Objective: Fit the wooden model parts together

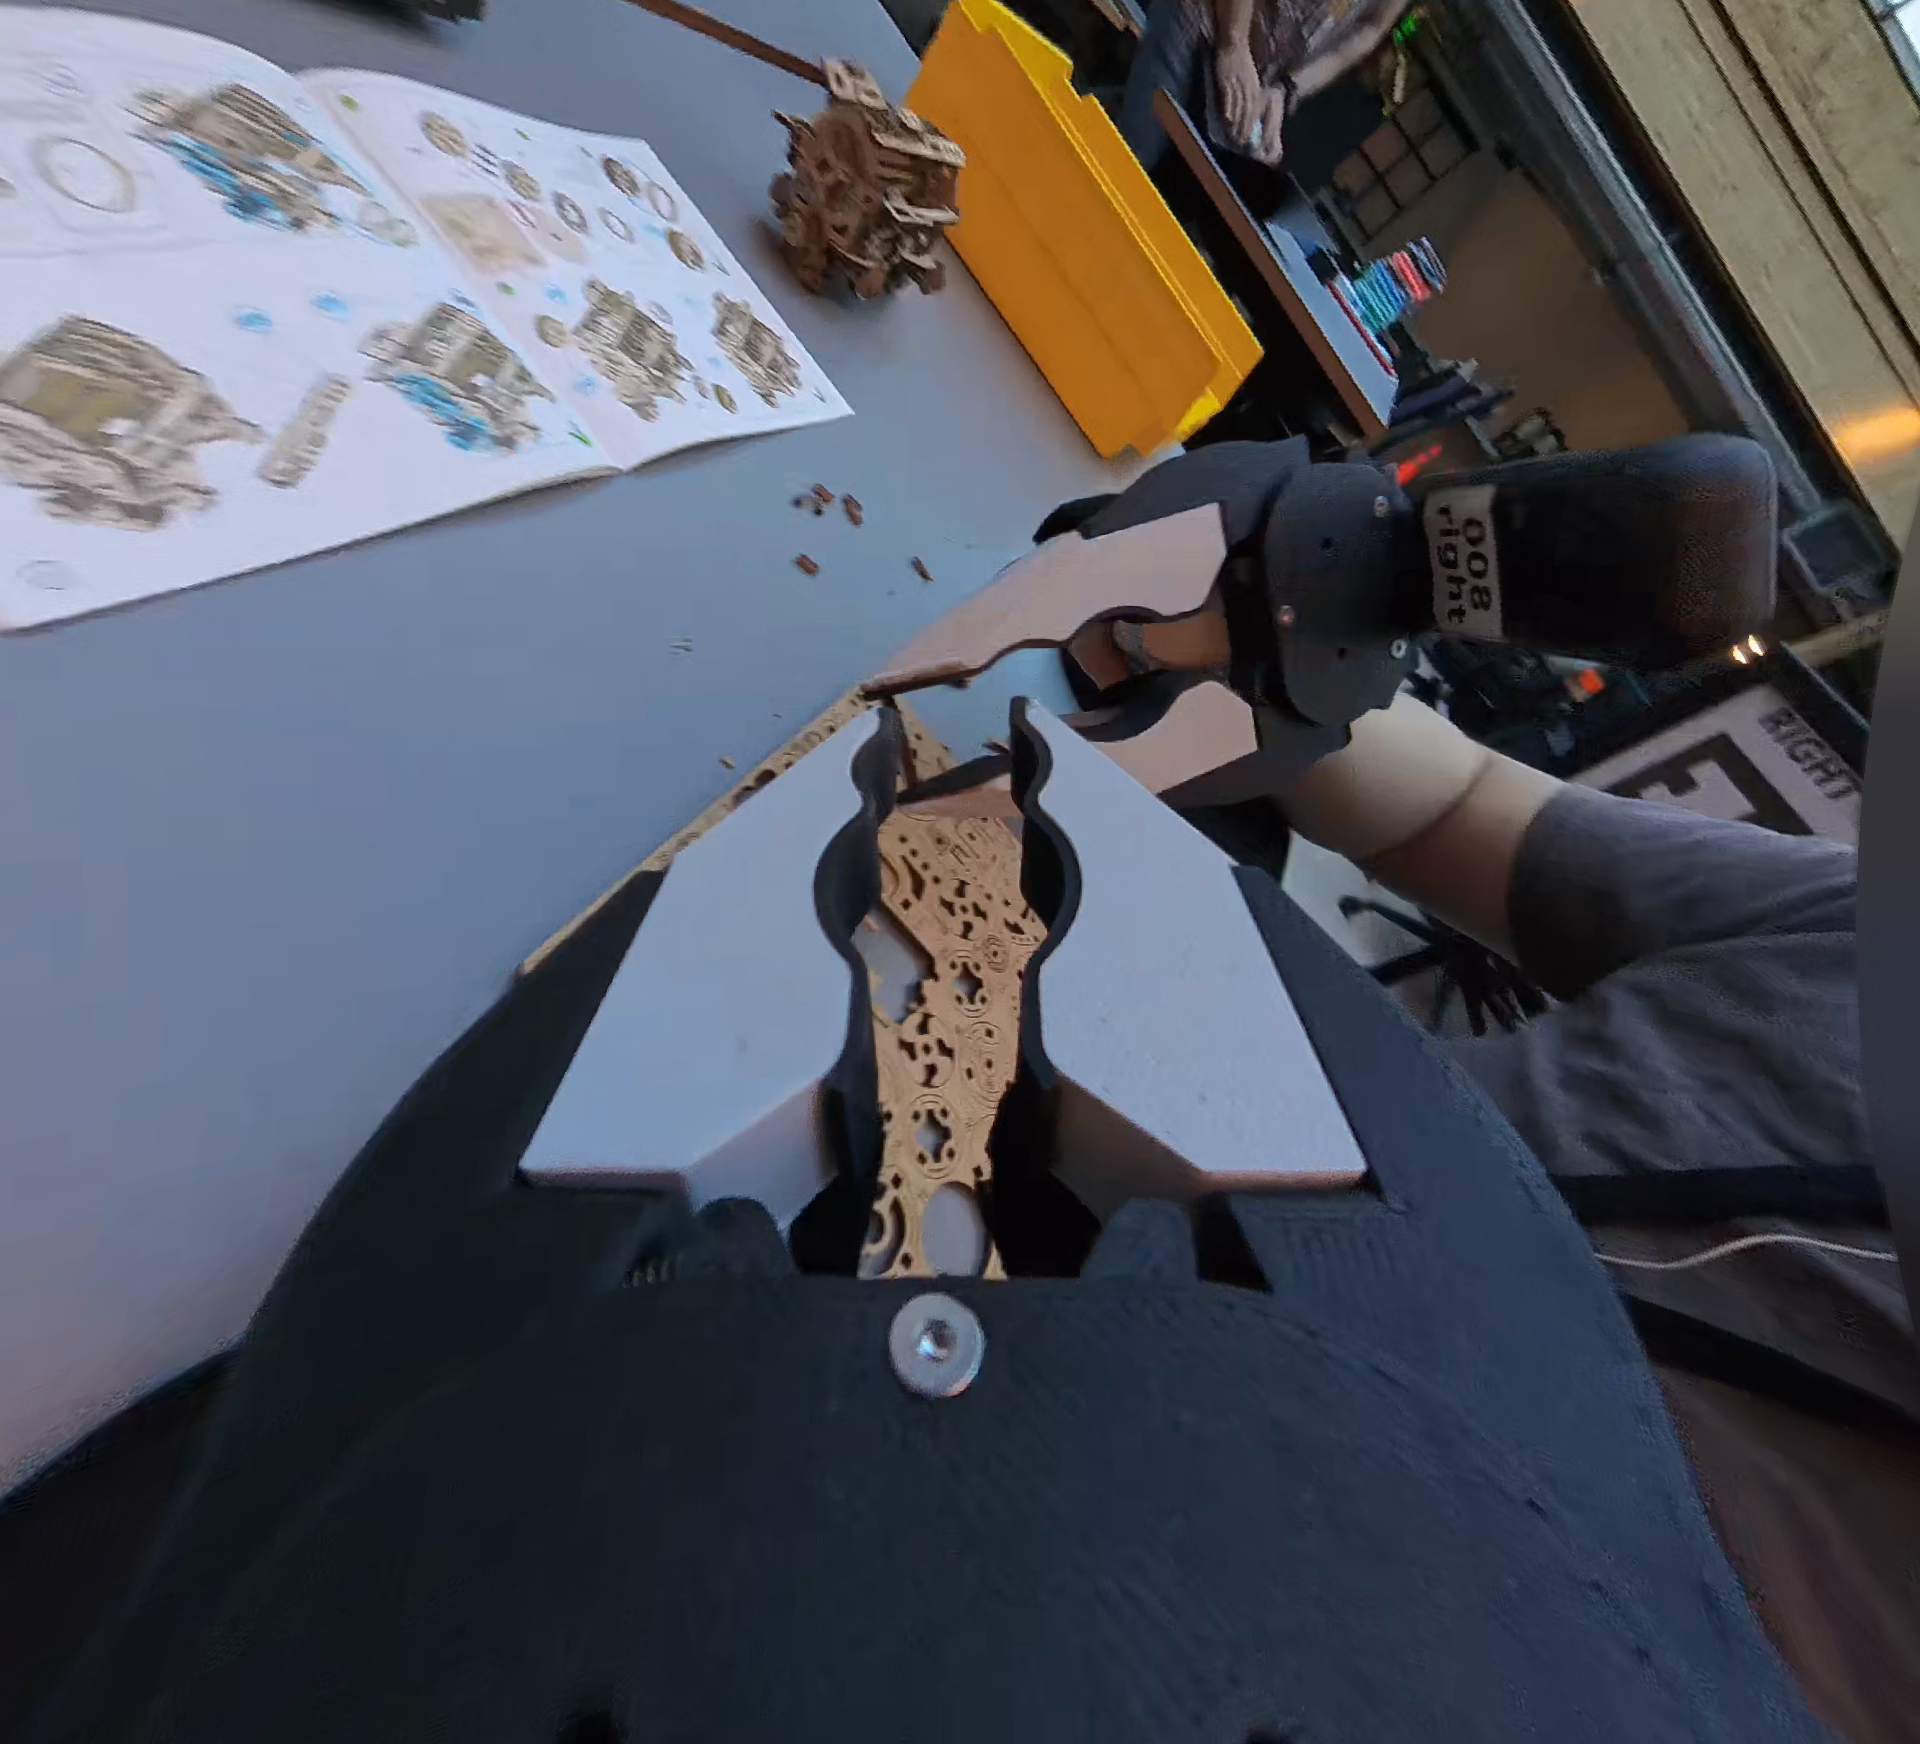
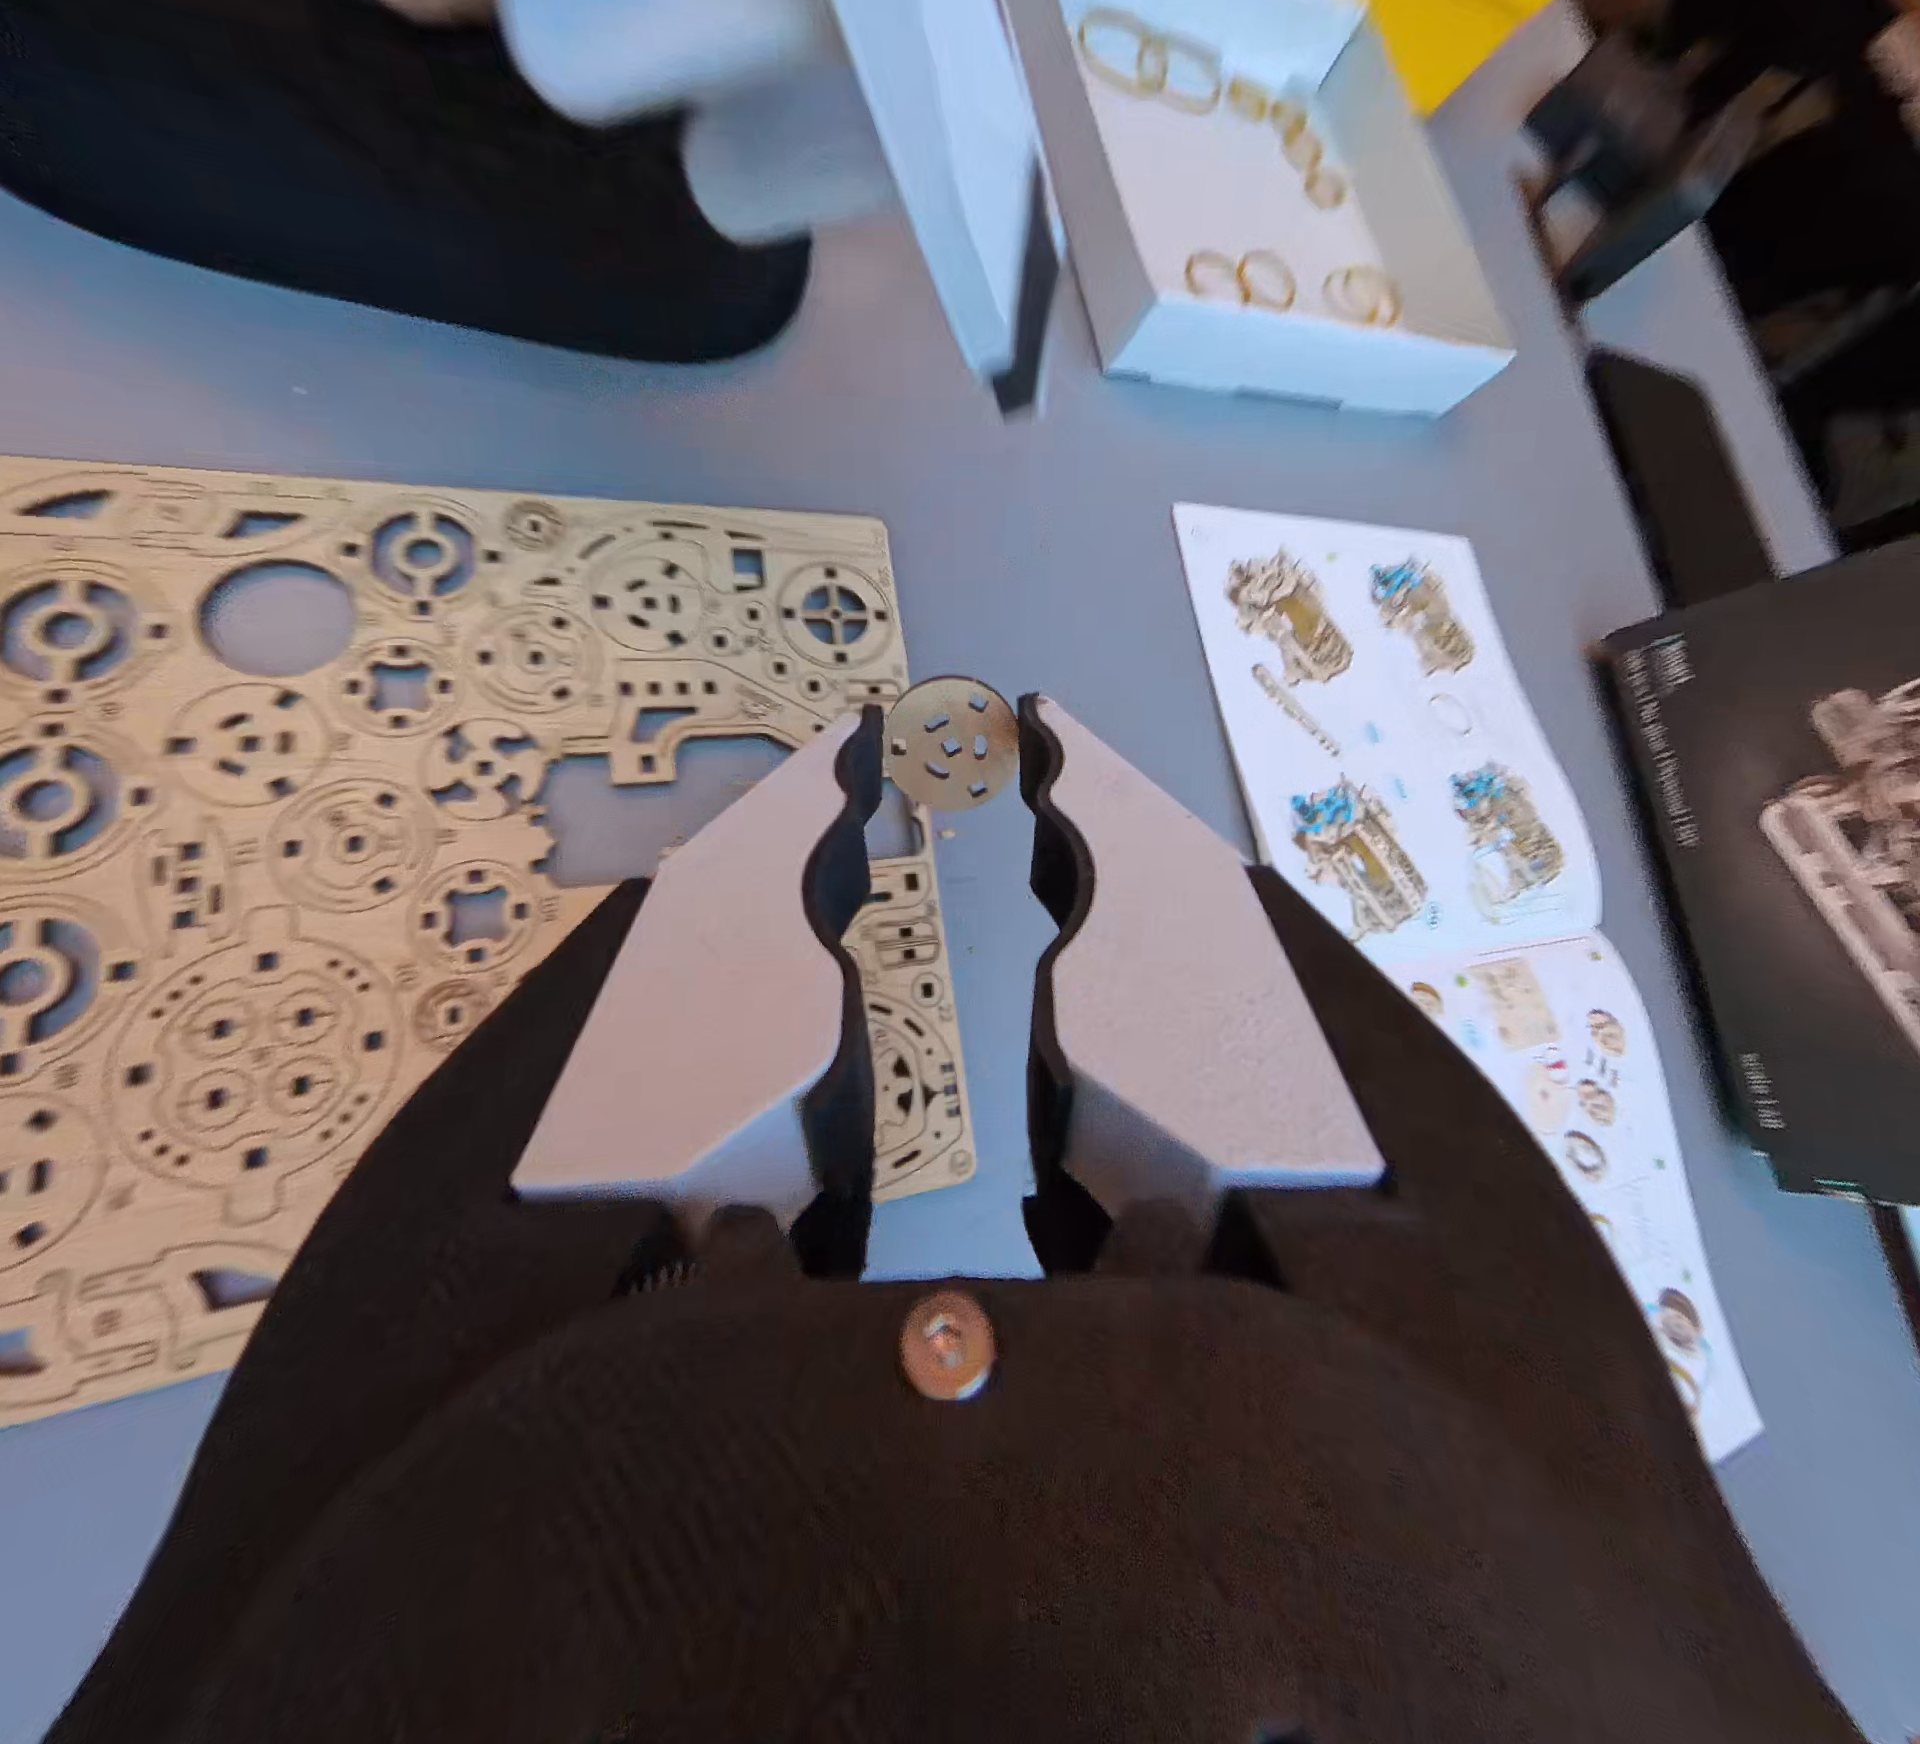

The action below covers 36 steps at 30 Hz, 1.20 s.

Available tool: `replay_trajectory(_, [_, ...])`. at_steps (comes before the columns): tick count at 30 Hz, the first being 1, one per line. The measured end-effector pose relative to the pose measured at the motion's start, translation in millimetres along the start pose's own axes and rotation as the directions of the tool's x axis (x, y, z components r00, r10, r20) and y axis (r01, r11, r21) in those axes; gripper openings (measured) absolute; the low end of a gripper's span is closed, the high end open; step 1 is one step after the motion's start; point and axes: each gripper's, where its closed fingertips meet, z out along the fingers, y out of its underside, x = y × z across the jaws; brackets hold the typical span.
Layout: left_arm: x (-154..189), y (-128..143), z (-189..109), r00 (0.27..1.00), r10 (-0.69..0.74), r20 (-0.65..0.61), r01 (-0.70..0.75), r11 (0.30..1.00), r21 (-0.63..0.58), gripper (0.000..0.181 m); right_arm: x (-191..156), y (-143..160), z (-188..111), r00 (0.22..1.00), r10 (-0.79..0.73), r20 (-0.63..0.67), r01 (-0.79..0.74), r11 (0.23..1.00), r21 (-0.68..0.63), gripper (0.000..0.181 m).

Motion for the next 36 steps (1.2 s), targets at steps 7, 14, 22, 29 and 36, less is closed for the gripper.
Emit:
replay_trajectory(7, [-6.5, 4.5, -55.9, 0.995, -0.023, 0.099, 0.008, 0.990, 0.144, 0.021, 23.3, 20.2, 63.6, 0.956, 0.284, 0.070, -0.270, 0.949, -0.160, 0.024])
replay_trajectory(14, [-3.7, 30.6, -78.1, 0.992, -0.029, 0.125, 0.013, 0.992, 0.126, 0.021, 23.2, 22.9, 73.6, 0.931, 0.359, 0.059, -0.340, 0.916, -0.211, 0.025])
replay_trajectory(22, [-5.0, 30.2, -82.4, 0.987, -0.024, 0.157, 0.004, 0.992, 0.126, 0.021, 26.4, 16.0, 73.3, 0.938, 0.346, 0.014, -0.341, 0.930, -0.138, 0.036])
replay_trajectory(29, [-3.5, 34.8, -67.6, 0.991, -0.004, 0.137, -0.004, 0.998, 0.063, 0.025, 28.1, 15.5, -22.6, 0.954, 0.282, -0.103, -0.262, 0.950, 0.167, 0.042])
replay_trajectory(36, [-9.1, 16.0, -27.1, 0.983, 0.151, 0.102, -0.150, 0.988, -0.026, 0.033, 58.5, 64.0, -93.9, 0.921, 0.194, -0.338, -0.120, 0.966, 0.227, 0.033])
